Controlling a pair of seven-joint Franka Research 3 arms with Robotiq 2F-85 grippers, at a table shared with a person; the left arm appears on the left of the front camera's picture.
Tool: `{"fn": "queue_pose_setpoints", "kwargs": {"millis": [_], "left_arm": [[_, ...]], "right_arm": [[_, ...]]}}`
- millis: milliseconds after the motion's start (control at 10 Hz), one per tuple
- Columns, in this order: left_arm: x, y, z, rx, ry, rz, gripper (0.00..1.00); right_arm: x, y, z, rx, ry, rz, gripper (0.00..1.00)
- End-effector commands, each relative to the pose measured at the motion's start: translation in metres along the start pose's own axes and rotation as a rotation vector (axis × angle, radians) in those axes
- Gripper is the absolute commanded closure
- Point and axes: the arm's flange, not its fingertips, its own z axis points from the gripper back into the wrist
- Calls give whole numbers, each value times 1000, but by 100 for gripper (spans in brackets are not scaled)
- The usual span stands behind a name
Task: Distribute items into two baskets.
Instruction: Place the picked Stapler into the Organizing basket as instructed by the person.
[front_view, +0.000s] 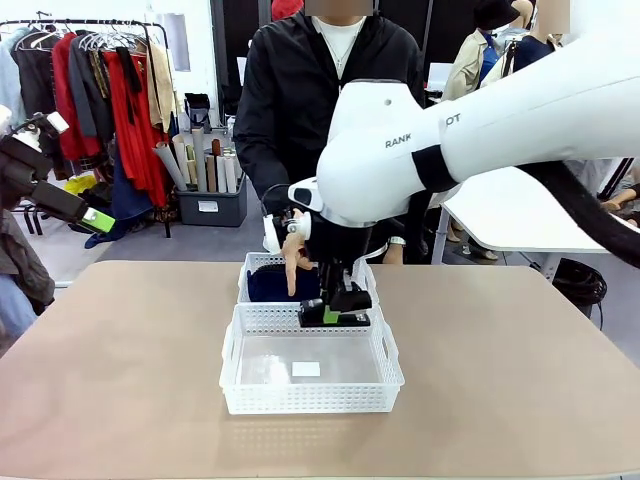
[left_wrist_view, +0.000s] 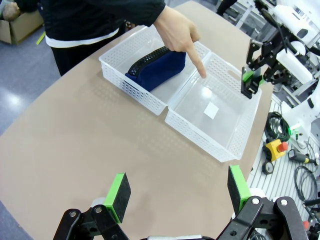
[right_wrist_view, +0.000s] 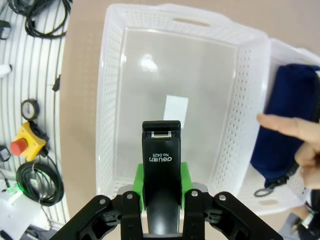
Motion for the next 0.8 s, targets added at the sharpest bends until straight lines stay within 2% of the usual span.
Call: {"fn": "queue_pose_setpoints", "kwargs": {"millis": [0, 300, 700], "left_arm": [[-2, -2, 1, 4, 12, -5, 0], [-2, -2, 1, 4, 12, -5, 0], [-2, -2, 1, 4, 12, -5, 0]], "right_arm": [[12, -7, -8, -5, -29, 41, 100], [20, -12, -31, -18, -11, 92, 100], [19, -14, -58, -17, 15, 66, 100]]}}
